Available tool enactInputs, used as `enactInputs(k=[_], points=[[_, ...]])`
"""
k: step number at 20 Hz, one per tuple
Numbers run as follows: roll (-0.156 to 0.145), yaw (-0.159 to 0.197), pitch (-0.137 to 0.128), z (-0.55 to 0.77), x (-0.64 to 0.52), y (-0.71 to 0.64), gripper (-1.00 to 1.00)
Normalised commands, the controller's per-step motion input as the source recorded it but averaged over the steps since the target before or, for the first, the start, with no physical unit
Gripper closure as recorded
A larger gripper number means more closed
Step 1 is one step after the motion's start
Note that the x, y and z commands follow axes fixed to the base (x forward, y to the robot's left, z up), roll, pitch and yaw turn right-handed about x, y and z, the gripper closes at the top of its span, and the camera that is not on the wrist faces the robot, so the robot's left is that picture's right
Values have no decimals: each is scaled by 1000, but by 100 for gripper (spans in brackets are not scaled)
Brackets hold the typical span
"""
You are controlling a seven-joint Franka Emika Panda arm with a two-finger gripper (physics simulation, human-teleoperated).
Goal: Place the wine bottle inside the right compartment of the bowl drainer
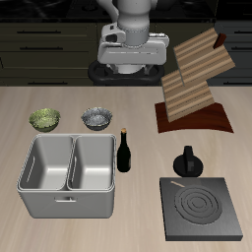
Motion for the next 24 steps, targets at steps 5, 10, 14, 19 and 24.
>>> enactInputs(k=[5,10,14,19,24], points=[[-24,14,13,-20,319,223,-100],[0,9,4,-43,337,199,-100],[-6,12,-11,-54,418,130,-100],[-21,10,-17,-19,498,130,-100],[9,-19,17,-111,422,85,-100]])
